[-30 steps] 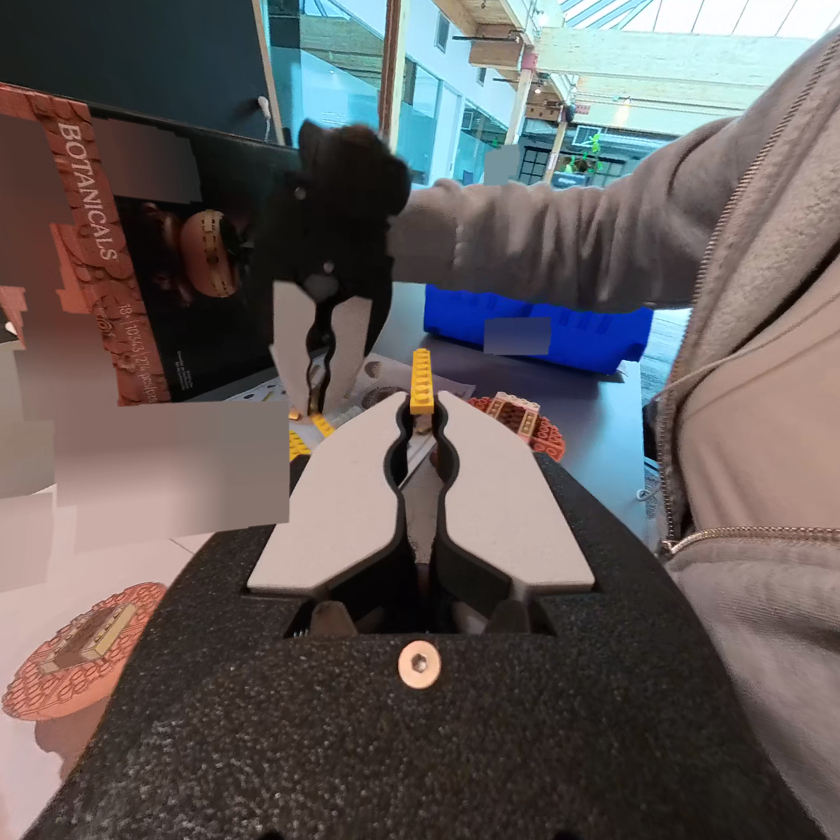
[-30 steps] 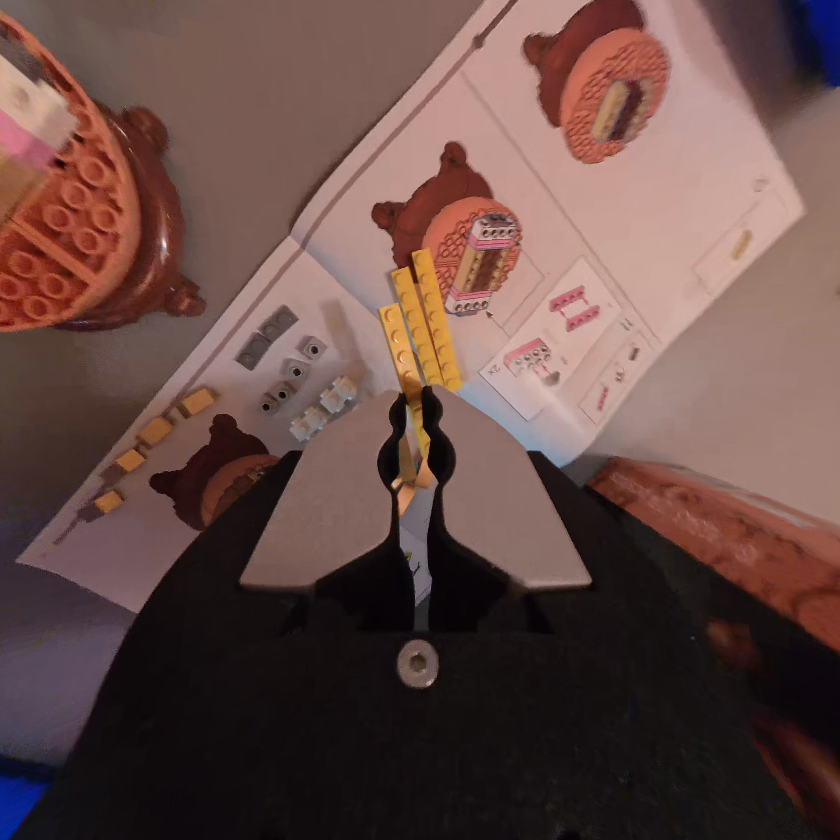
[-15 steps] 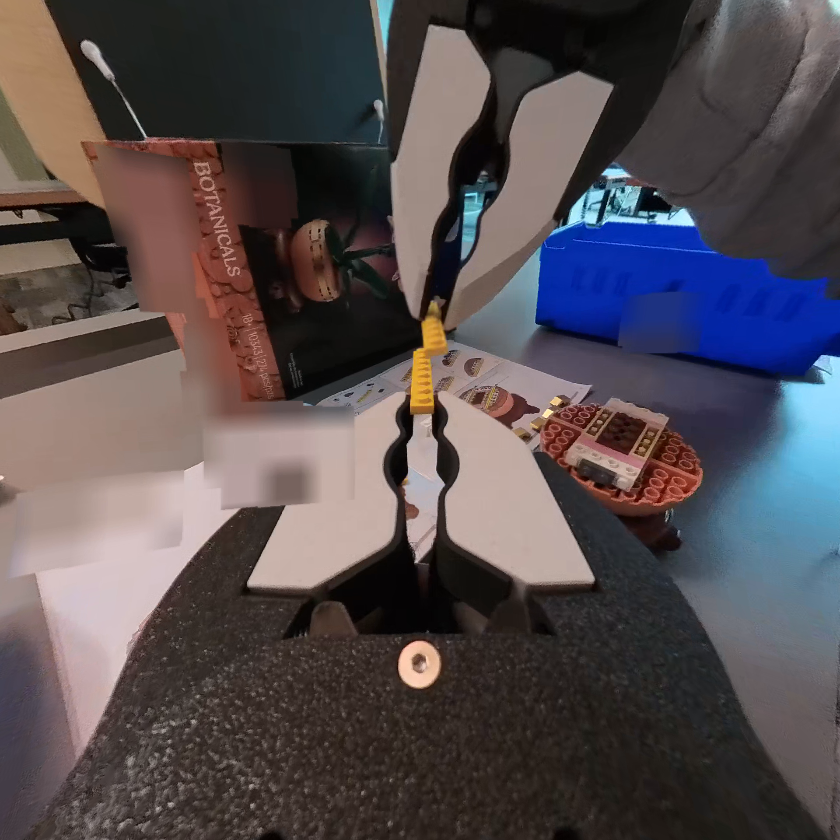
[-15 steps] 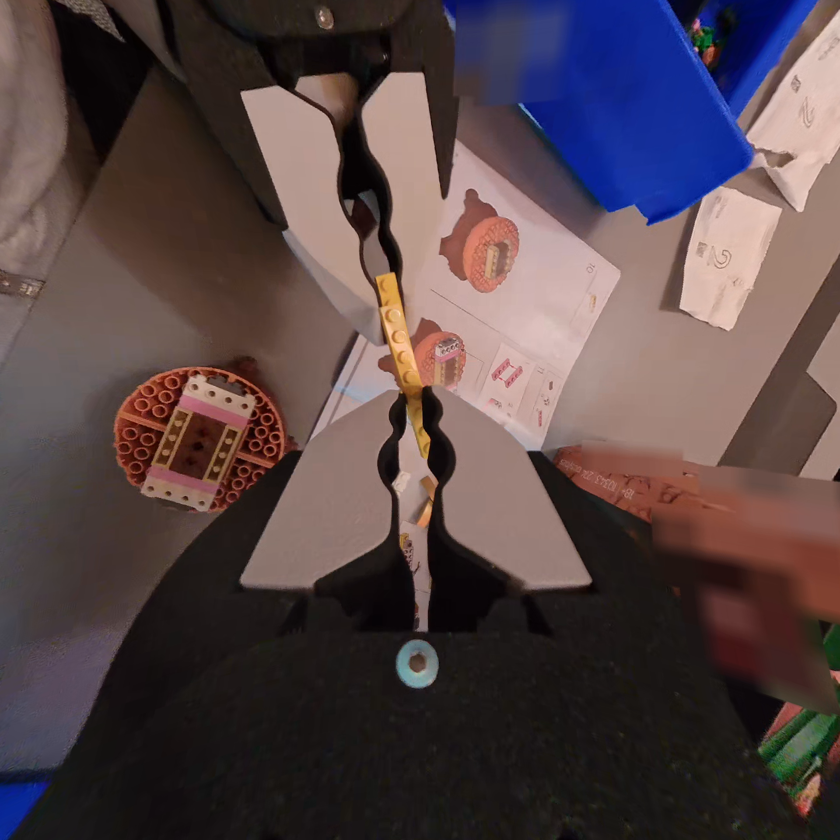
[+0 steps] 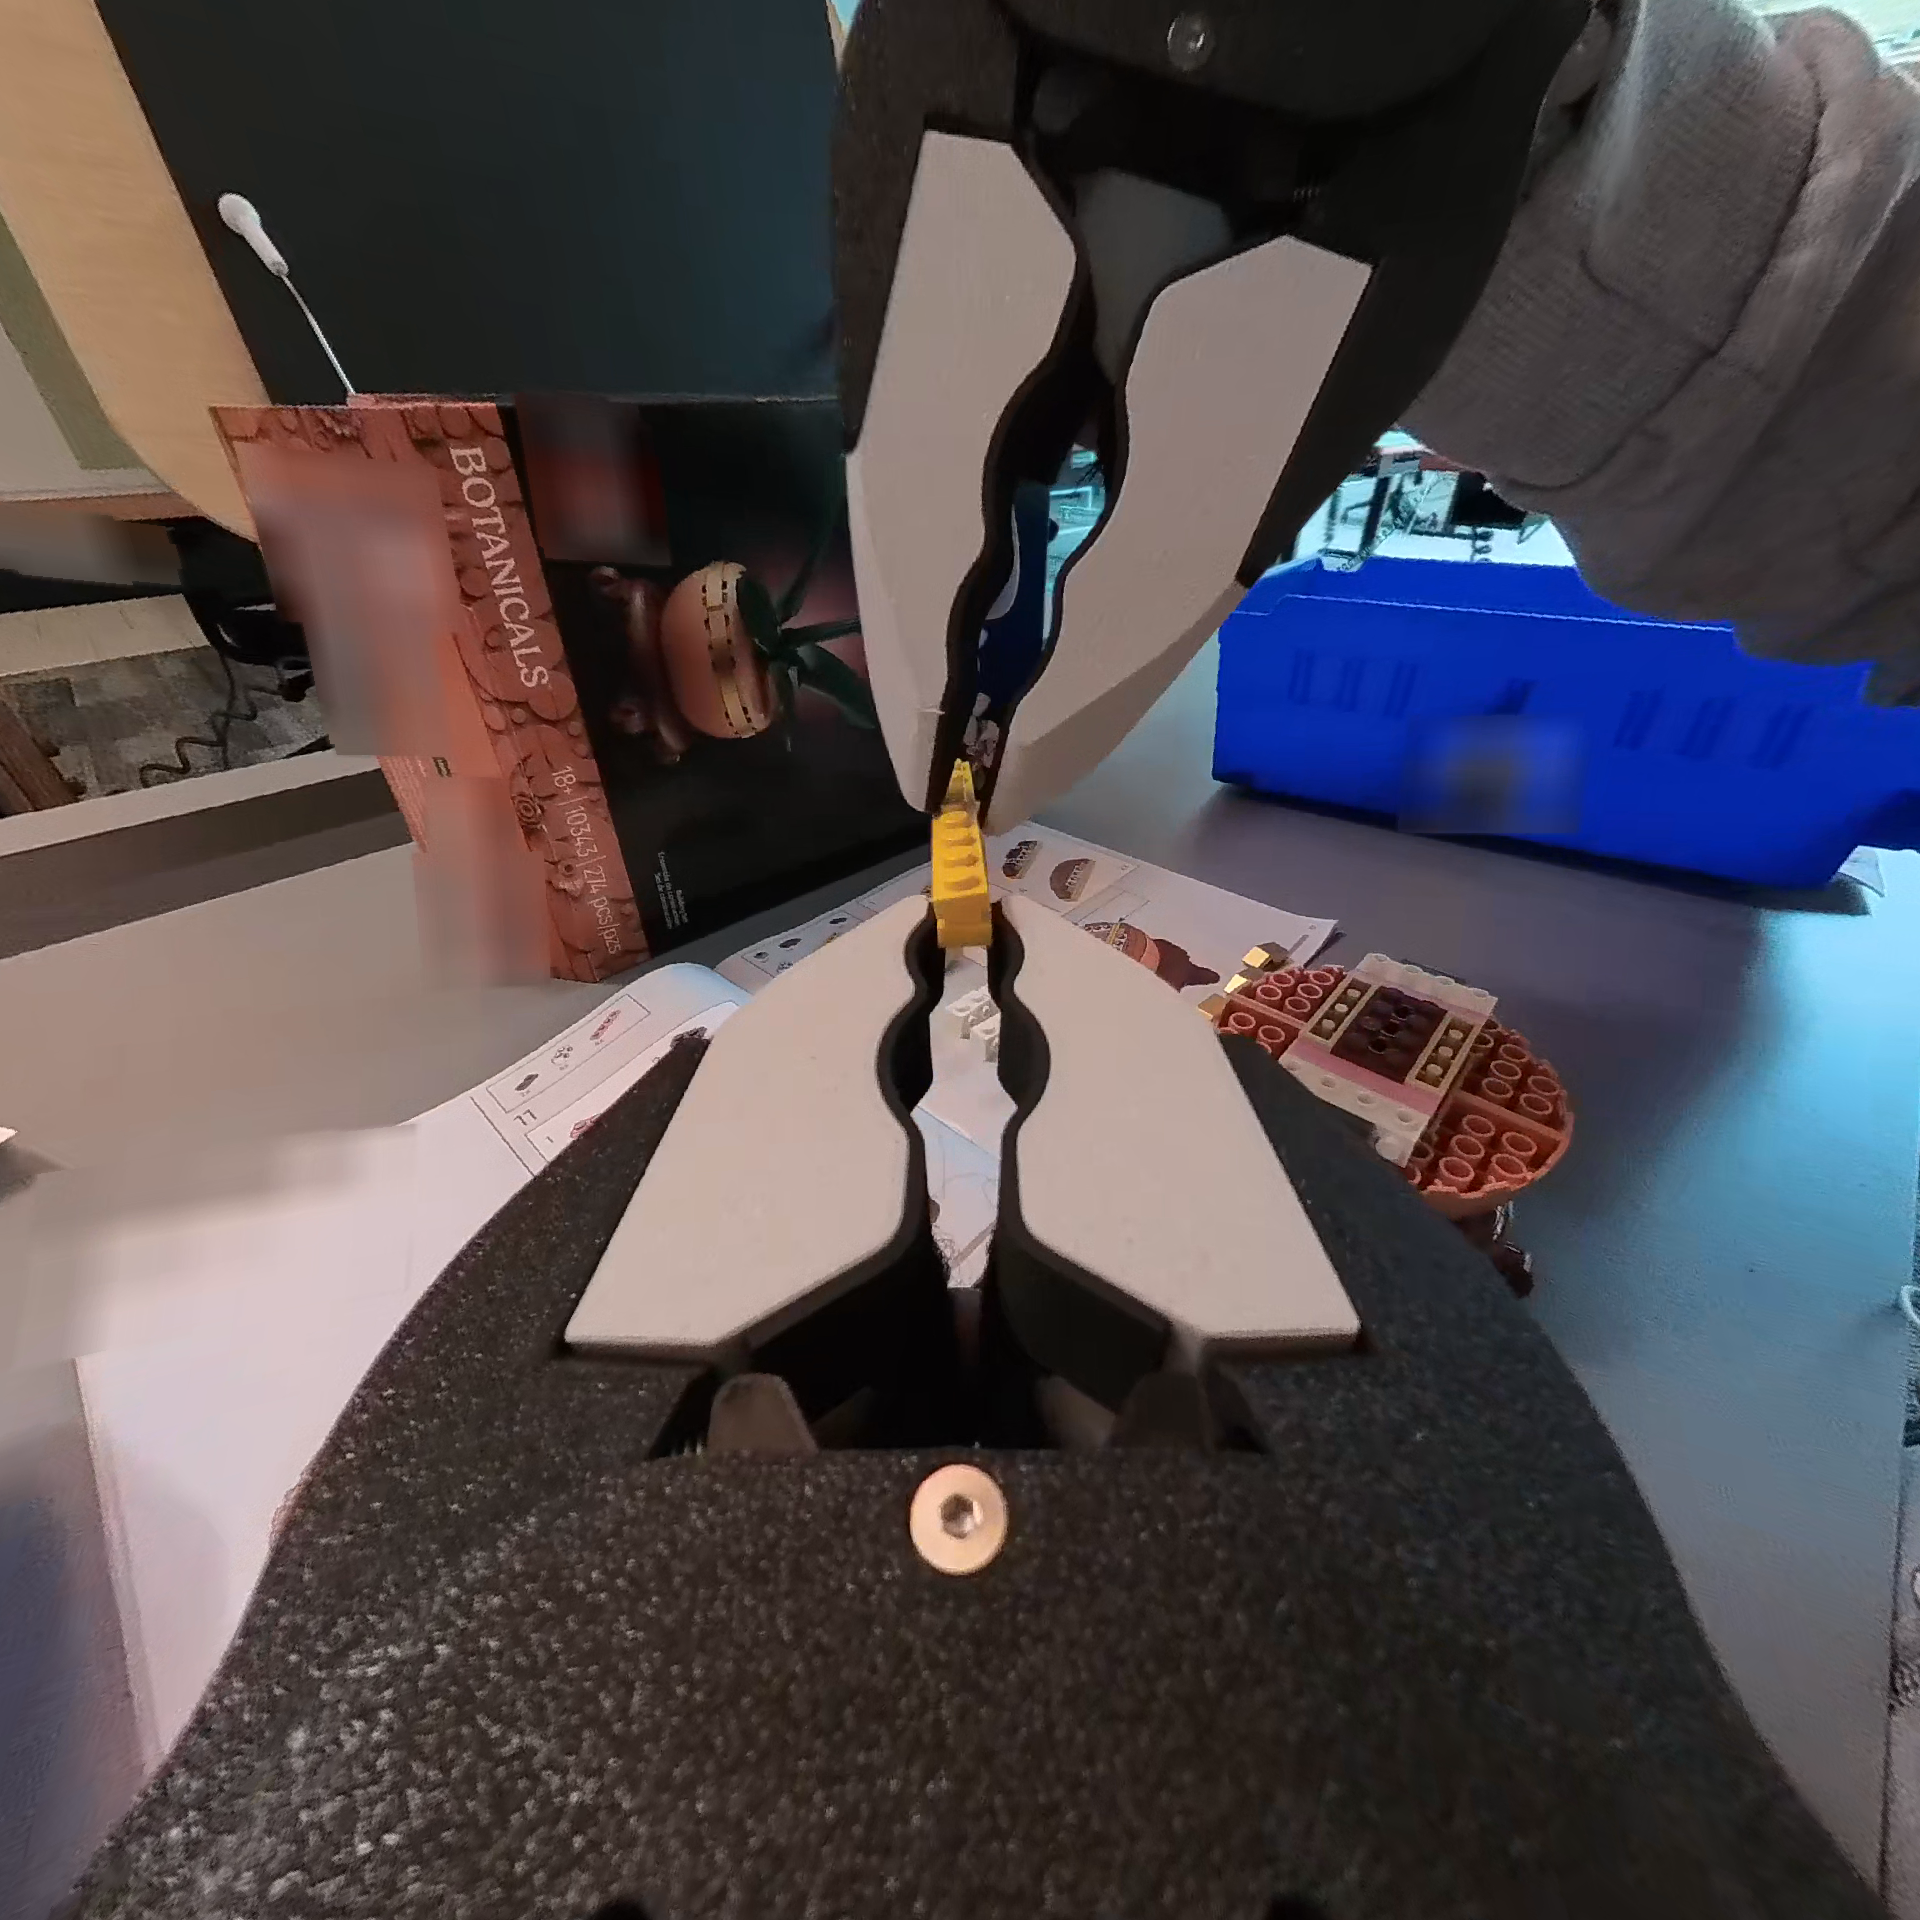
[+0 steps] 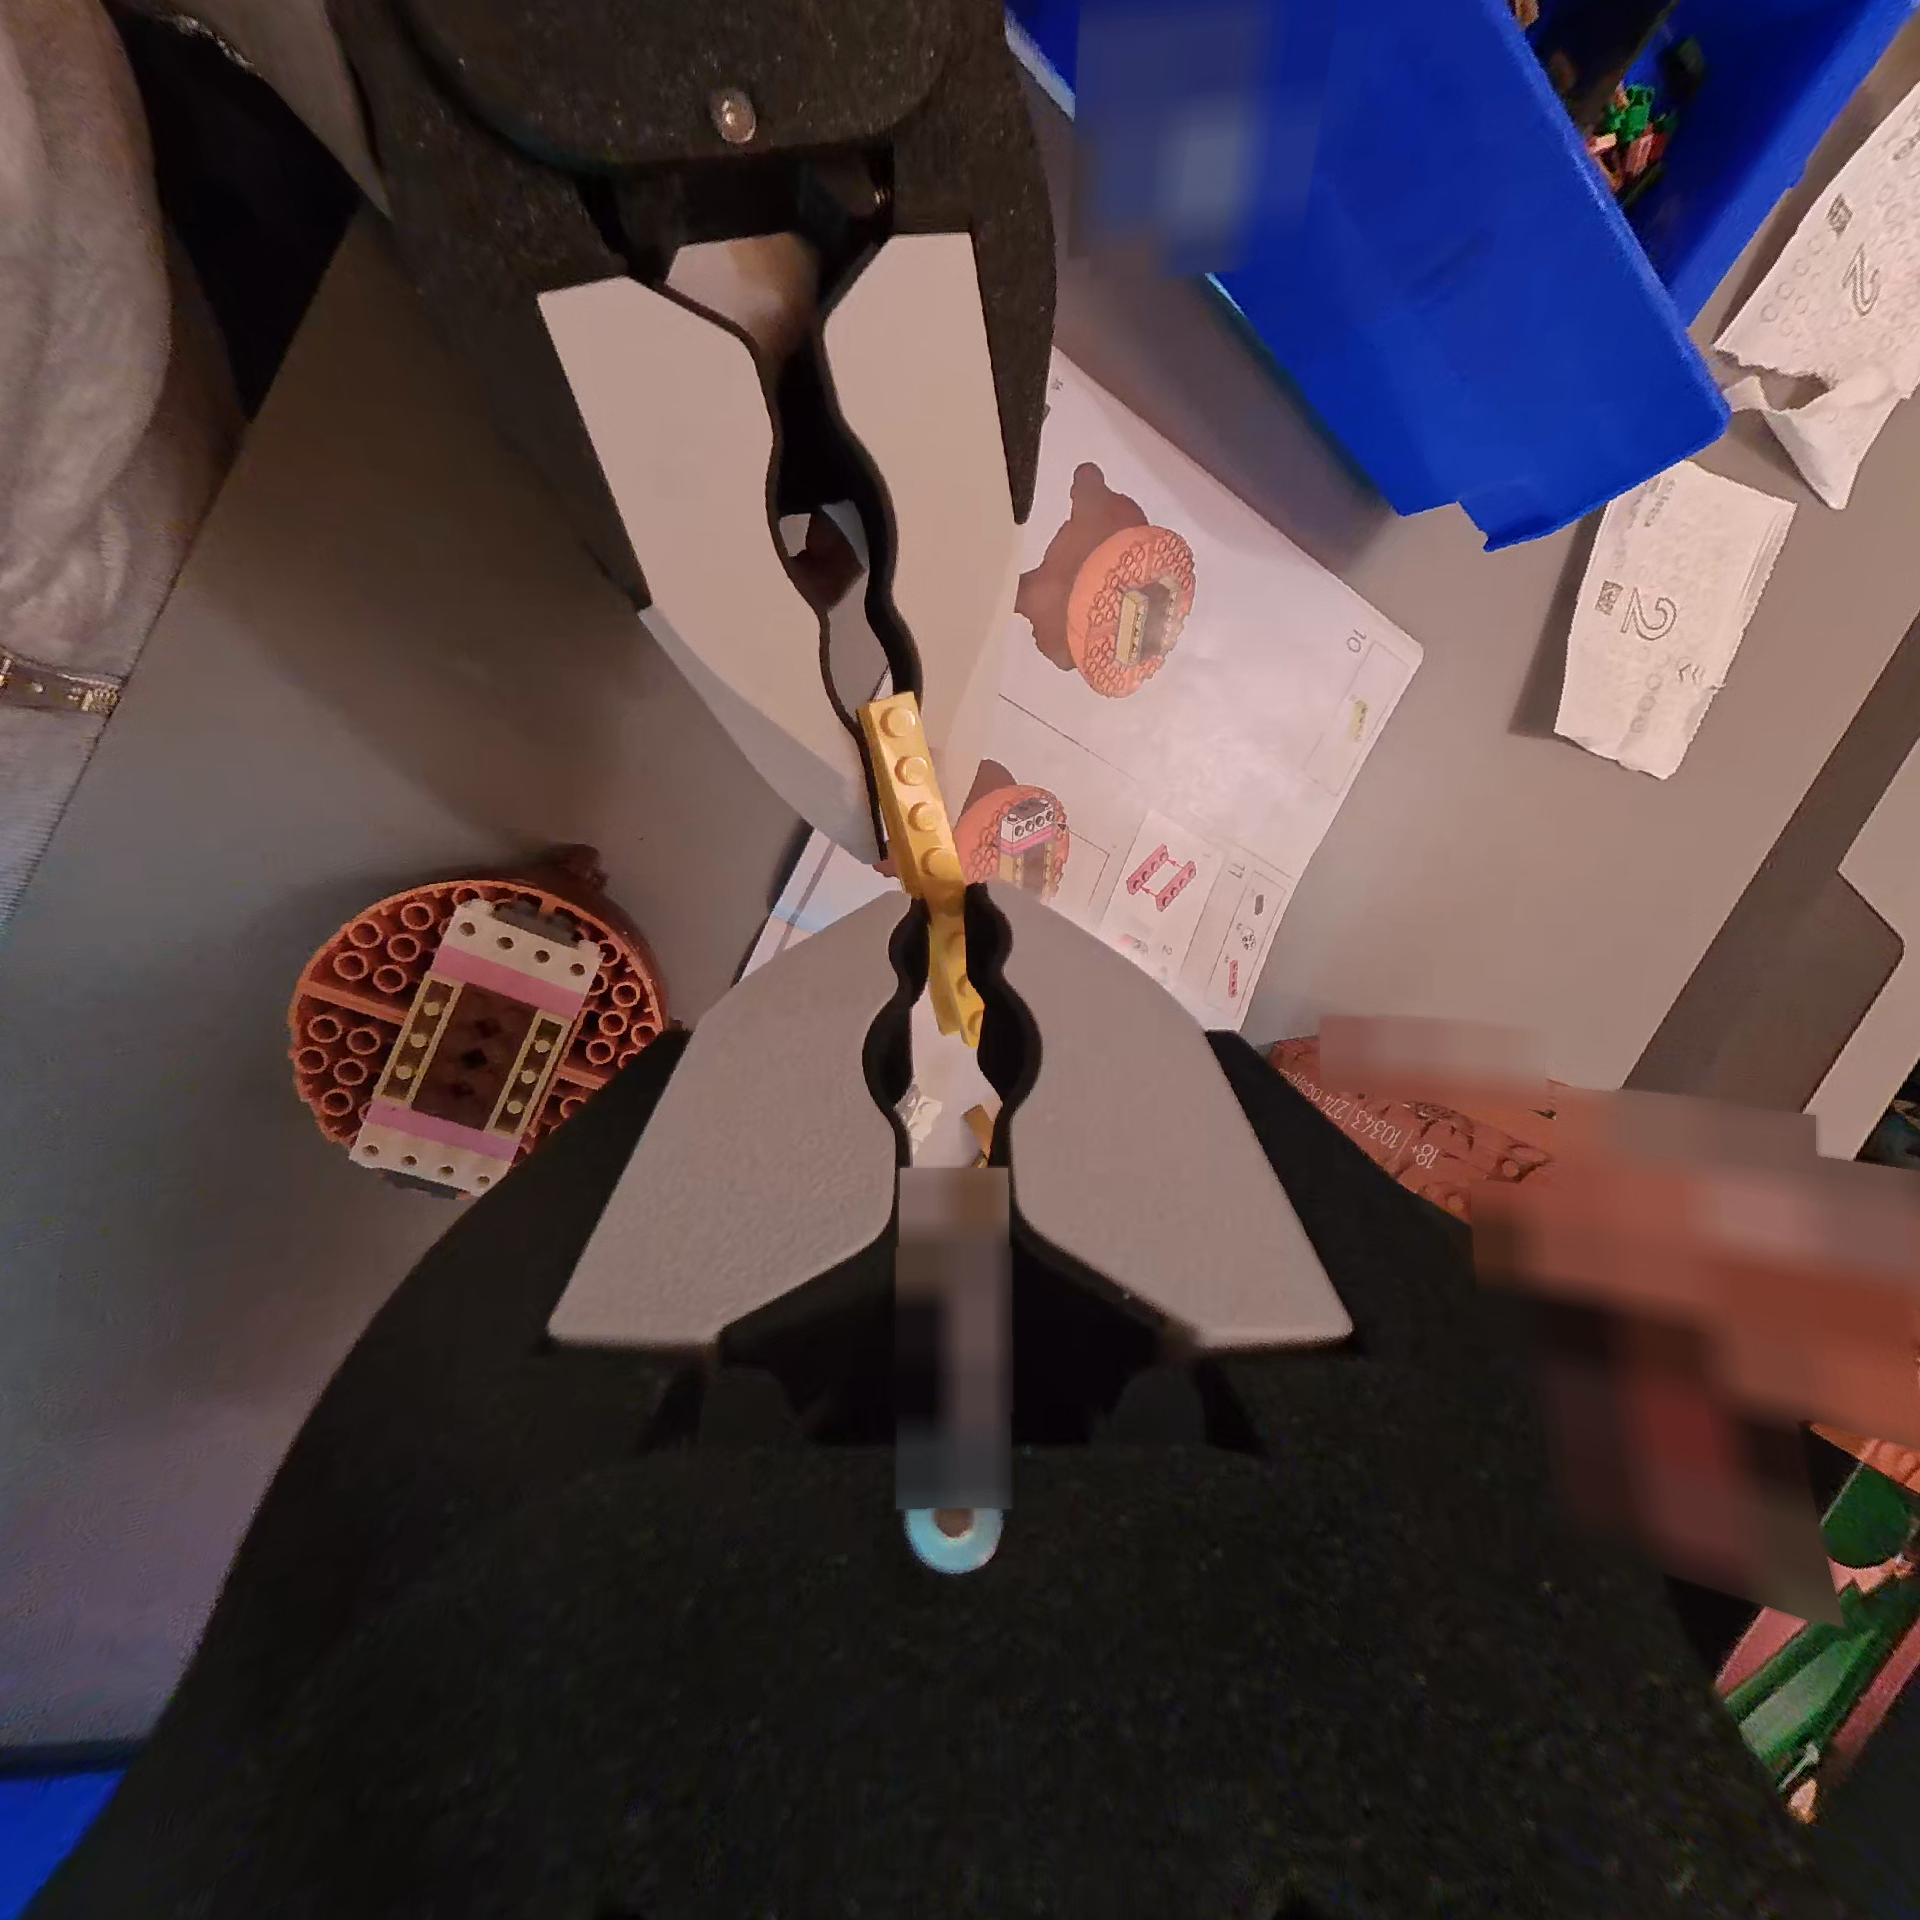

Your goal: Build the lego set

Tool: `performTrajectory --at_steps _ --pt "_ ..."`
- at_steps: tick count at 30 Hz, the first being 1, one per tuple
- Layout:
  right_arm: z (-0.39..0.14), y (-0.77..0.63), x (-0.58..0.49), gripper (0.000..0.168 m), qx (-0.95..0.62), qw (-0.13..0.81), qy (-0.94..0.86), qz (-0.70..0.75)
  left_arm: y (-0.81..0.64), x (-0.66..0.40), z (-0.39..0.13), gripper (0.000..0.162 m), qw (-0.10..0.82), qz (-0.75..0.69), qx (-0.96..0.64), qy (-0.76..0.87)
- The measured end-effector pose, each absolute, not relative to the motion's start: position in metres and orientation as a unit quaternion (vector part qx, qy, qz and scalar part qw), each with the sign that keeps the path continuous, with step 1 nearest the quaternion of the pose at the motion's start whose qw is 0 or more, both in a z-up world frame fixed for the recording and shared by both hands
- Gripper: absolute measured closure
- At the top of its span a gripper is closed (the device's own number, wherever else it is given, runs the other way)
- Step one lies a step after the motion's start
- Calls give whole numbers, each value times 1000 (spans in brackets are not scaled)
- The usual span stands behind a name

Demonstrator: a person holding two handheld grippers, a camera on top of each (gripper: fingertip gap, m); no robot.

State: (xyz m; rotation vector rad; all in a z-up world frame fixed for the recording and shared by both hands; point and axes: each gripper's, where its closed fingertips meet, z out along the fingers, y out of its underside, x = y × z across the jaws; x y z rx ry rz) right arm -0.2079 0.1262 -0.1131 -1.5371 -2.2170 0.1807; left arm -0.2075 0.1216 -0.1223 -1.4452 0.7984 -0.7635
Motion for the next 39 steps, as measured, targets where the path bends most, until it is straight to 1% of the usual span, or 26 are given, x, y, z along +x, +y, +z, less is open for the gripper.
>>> performTrajectory --at_steps 15,39 --pt "-113 129 -208 161 -567 210 -795 48 123 -210 -120 155 620 -334 -625 336" --pt "-113 126 -209 161 -582 206 -784 63 123 -210 -119 155 623 -335 -623 335"
